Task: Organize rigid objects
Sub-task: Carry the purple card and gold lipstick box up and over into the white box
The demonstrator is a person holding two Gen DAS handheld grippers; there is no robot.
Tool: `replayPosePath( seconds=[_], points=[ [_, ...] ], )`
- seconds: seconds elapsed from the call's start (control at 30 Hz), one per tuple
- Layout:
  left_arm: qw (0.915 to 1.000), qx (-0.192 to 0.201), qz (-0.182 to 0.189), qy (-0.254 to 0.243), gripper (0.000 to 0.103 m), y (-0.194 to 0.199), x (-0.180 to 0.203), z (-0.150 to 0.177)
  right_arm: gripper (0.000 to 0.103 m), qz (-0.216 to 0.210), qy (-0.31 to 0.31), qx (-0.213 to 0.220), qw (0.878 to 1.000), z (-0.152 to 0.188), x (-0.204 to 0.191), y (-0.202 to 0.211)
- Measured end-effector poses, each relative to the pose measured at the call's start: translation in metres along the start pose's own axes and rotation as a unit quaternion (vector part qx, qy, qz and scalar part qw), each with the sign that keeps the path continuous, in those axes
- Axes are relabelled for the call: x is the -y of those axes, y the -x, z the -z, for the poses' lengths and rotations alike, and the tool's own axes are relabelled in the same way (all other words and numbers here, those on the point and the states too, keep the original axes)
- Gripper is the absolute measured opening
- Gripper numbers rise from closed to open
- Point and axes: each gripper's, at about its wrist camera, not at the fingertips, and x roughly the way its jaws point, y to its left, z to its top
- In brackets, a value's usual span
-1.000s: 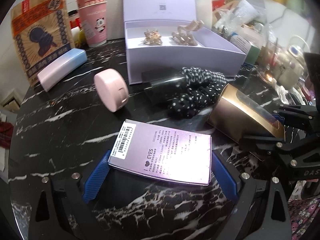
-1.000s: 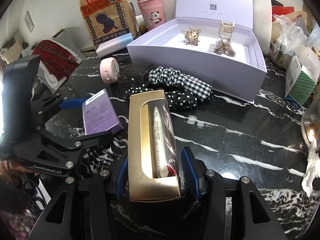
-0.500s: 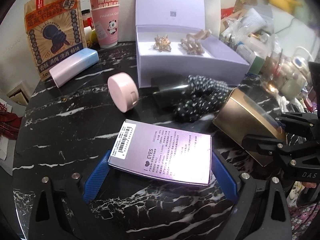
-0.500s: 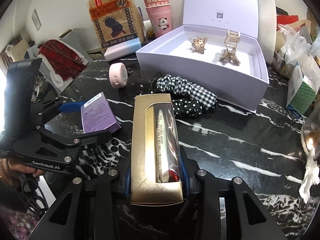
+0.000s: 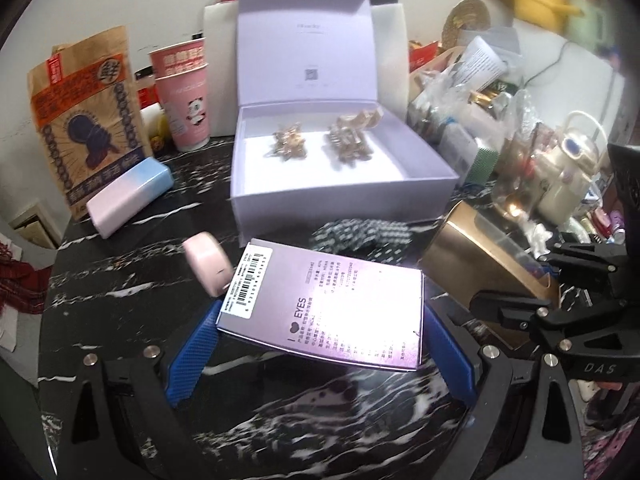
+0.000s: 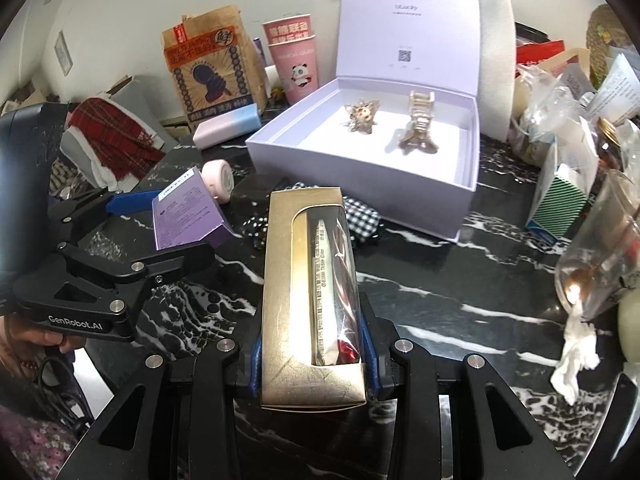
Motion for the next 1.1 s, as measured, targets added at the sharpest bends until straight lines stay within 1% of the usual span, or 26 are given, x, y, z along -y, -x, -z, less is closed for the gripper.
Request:
replayPosePath(
  seconds=[0.17,0.33,0.47,0.83,1.1],
  points=[
    [0.9998,0.009,0.005,-0.015,0.097,-0.002,0.014,-0.015,0.037,0.009,-0.002,0.008,1.0,-0.002,0.008,0.01],
    [0.9997,0.013,0.011,-0.016,0.097,-0.006,0.019,-0.031,0.037,0.013,-0.007,0.014,1.0,-0.008,0.018,0.017],
    [0.9992,0.026,0.02,-0.023,0.097,-0.006,0.023,-0.047,0.037,0.017,-0.008,0.024,1.0,-0.016,0.027,0.022],
    [0.998,0.048,0.016,-0.038,0.097,-0.01,0.019,-0.089,0.037,0.011,0.004,0.044,0.999,-0.047,0.038,0.027],
    [0.9977,0.049,0.023,-0.04,0.097,-0.021,0.013,-0.113,0.037,0.005,0.01,0.05,0.999,-0.07,0.046,0.021]
  ],
)
